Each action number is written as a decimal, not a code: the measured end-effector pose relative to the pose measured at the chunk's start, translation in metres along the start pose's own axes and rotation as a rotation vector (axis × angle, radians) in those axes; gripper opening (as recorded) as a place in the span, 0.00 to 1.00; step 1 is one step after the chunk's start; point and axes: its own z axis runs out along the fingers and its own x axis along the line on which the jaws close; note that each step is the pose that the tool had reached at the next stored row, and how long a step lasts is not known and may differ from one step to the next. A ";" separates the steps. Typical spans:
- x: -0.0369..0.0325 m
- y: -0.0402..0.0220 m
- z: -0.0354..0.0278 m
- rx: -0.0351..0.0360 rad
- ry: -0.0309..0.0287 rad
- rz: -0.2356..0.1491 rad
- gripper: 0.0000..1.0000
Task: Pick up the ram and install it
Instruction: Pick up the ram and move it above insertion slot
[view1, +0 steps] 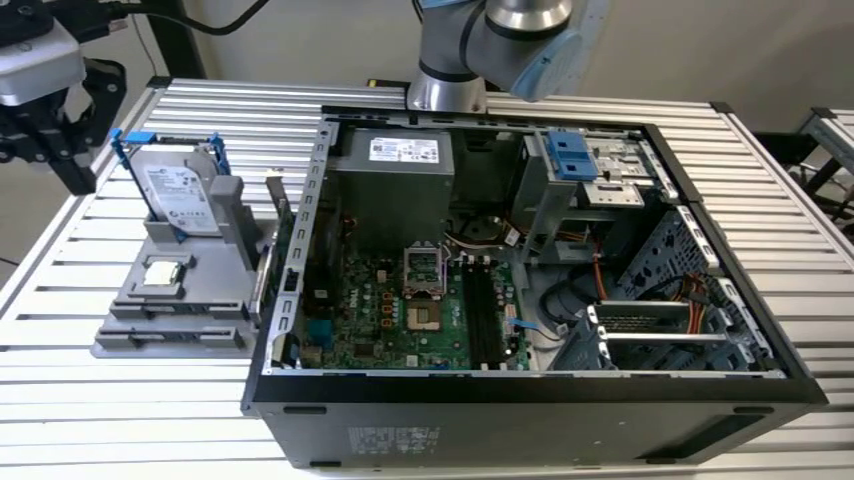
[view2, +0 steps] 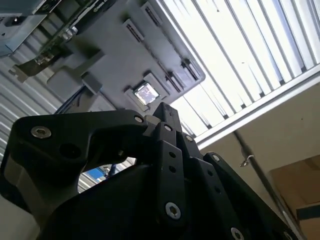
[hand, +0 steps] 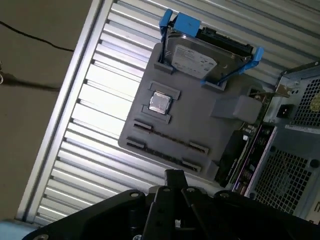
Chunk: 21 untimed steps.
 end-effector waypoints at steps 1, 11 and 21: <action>0.0000 0.0000 0.0000 0.0006 0.0009 -0.018 0.00; 0.0001 0.0000 0.0000 0.0062 0.0095 -0.199 0.00; 0.0001 0.0000 0.0000 0.0103 0.0175 -0.381 0.00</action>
